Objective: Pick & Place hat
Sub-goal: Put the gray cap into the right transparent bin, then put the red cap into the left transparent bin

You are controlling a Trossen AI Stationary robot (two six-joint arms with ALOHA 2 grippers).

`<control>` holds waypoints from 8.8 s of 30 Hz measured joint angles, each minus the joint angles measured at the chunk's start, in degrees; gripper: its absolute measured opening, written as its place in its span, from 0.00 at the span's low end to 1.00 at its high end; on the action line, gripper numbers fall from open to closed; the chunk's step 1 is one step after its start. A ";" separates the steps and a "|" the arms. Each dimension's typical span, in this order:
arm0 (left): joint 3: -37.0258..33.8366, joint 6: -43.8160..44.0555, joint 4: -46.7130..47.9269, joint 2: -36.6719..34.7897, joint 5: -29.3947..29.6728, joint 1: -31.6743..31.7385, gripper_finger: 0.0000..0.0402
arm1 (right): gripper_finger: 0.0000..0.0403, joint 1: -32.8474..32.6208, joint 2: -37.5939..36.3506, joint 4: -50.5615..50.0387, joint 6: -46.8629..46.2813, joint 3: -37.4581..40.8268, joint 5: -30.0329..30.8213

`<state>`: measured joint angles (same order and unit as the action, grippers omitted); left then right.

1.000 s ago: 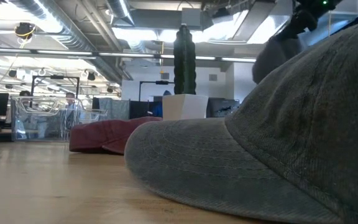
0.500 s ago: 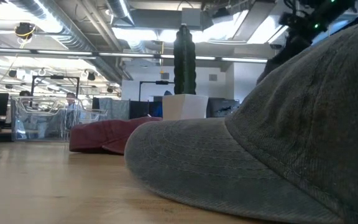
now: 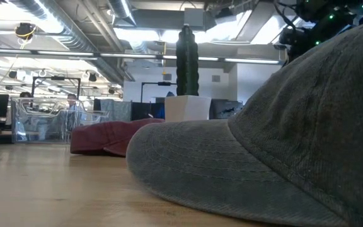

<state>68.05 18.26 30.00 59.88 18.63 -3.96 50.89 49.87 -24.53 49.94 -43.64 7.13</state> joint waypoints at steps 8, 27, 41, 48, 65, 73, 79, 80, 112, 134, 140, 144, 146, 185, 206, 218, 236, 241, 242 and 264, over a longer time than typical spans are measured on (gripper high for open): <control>0.00 -0.02 0.02 0.00 1.05 0.01 0.39 | 0.08 0.00 0.02 -0.66 2.83 0.00 7.91; 0.00 -0.44 0.20 0.02 1.27 -0.01 0.39 | 0.31 0.00 2.94 -3.59 -0.02 -0.02 14.75; 0.00 -0.44 0.20 0.02 1.25 0.01 0.39 | 0.46 -0.55 7.90 5.97 -4.64 -0.04 23.96; 0.00 -0.44 0.20 0.01 1.27 0.00 0.39 | 0.46 -0.97 6.54 8.18 -11.90 -1.95 25.40; 0.03 0.87 0.19 0.28 0.32 -0.08 0.39 | 0.46 -16.36 4.35 6.30 -49.86 -9.01 -38.33; 0.07 8.51 4.76 5.66 -1.88 -0.12 0.39 | 0.46 -33.45 4.40 7.22 -49.72 -2.83 -25.15; 0.04 31.09 20.74 11.30 2.82 0.09 0.39 | 0.46 -43.20 4.42 10.38 -52.47 1.57 -13.14; 0.04 33.72 22.81 12.40 3.47 0.08 0.39 | 0.46 -44.23 4.40 11.07 -52.51 1.93 -11.72; 0.00 45.41 23.01 39.93 -9.62 6.57 0.48 | 0.46 -46.71 4.37 13.94 -52.65 2.80 -4.65; -10.02 50.21 10.22 39.93 -13.66 9.03 0.66 | 0.46 -46.71 4.37 13.75 -50.87 2.80 -4.61; -12.59 51.11 6.64 39.73 -13.93 9.37 0.60 | 0.46 -46.71 4.39 13.38 -50.92 2.80 -4.61; -13.43 51.52 6.21 39.54 -13.53 9.34 0.54 | 0.46 -46.69 4.39 13.38 -50.91 2.80 -4.61; -13.53 51.52 6.25 39.54 -13.39 9.32 0.50 | 0.46 -46.69 4.39 13.41 -50.87 2.80 -4.60; 5.48 20.90 23.68 18.58 -19.47 7.38 0.09 | 0.46 -46.69 4.39 14.58 -45.07 2.82 -3.58; 36.45 -21.83 52.52 17.79 1.15 7.49 0.09 | 0.46 -46.69 4.39 17.25 -44.92 2.82 -3.62; 37.01 -28.71 60.13 17.79 17.12 11.33 0.09 | 0.46 -46.69 4.39 17.87 -45.24 2.82 -3.64; 31.74 -42.05 59.98 16.35 37.83 19.33 0.09 | 0.46 -46.69 4.37 19.02 -44.96 2.82 0.84; 25.53 -41.75 60.02 15.69 40.25 20.39 0.09 | 0.46 -46.69 4.37 19.18 -44.83 2.82 0.88; 24.31 -41.87 60.01 15.69 41.06 20.71 0.09 | 0.46 -46.69 4.37 19.21 -44.81 2.82 0.86; 3.20 -46.97 47.49 15.78 48.69 27.23 0.09 | 0.46 -46.69 4.37 19.19 -45.11 2.82 0.88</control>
<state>71.26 -28.70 77.49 75.66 67.33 23.27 4.21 54.24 -5.34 4.83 -40.82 8.01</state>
